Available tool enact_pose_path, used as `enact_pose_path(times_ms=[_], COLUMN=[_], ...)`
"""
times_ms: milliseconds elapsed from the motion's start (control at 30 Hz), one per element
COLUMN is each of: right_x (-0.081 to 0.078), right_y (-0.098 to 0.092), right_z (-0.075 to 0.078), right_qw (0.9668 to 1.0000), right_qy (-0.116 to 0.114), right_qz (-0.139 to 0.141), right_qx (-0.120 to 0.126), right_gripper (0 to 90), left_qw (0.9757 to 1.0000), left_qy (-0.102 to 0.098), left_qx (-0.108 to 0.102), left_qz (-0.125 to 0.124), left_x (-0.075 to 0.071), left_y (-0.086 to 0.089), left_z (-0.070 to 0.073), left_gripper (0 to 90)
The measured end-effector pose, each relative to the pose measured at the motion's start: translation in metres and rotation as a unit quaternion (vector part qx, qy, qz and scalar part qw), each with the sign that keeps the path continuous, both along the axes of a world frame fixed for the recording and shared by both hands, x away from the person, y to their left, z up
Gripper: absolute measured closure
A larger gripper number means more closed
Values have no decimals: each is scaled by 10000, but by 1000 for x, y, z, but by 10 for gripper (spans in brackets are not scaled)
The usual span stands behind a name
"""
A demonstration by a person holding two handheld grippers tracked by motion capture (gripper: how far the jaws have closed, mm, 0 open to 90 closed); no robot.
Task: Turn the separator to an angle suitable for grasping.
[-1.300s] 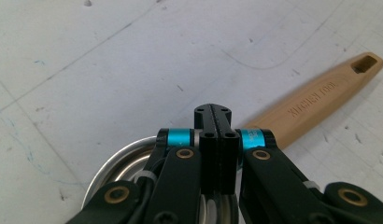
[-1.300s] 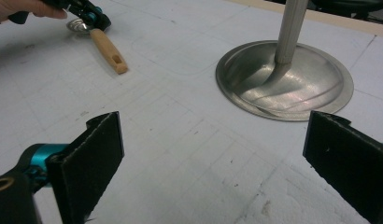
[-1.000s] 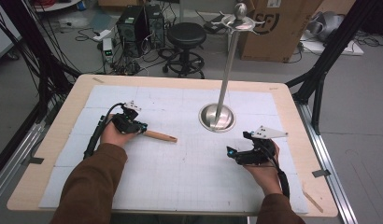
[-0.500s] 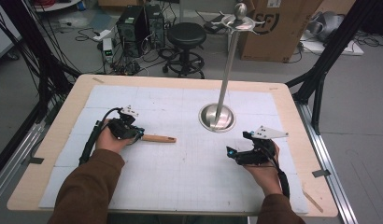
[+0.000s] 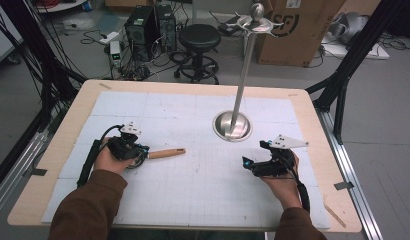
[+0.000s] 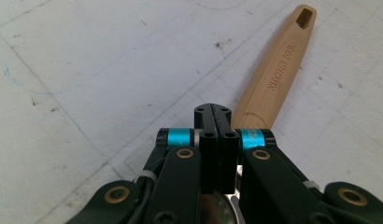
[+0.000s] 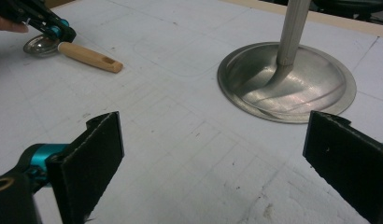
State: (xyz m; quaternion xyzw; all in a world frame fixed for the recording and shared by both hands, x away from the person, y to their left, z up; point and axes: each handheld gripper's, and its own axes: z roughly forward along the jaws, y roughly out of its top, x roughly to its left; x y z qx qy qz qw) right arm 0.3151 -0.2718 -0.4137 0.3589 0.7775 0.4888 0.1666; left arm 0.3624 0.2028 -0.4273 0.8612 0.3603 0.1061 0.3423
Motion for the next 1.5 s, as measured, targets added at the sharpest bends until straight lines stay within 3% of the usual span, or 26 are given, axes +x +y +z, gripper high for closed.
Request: enact_pose_path(times_ms=[167, 367, 633, 800, 933, 1233, 1500], right_x=[1, 1, 1, 1, 2, 3, 4], right_y=[1, 1, 2, 2, 2, 2, 1], right_z=[-1, -1, -1, -1, -1, -2, -3], right_qw=[10000, 10000, 10000, 10000, 10000, 10000, 10000], right_qy=[6, 8, 21, 17, 17, 23, 49], right_qz=[12, -4, 18, 16, 17, 27, 22], right_qx=[-25, -23, -36, -29, -22, -29, -45], right_gripper=[40, 40, 40, 40, 40, 40, 40], left_qw=[10000, 9996, 9983, 9975, 9978, 9989, 9988], left_qy=[-10, -101, -201, -123, -49, 5, -91], left_qx=[33, -242, -340, -237, -72, 72, -127], left_qz=[-41, -58, -431, -652, -655, -454, -455], left_x=[-2, -3, -6, -5, -1, 11, 9], left_y=[-1, -3, -33, -55, -66, -64, -58], left_z=[1, 8, 18, 13, 5, -5, 4], left_gripper=[898, 897, 897, 897, 897, 898, 897])
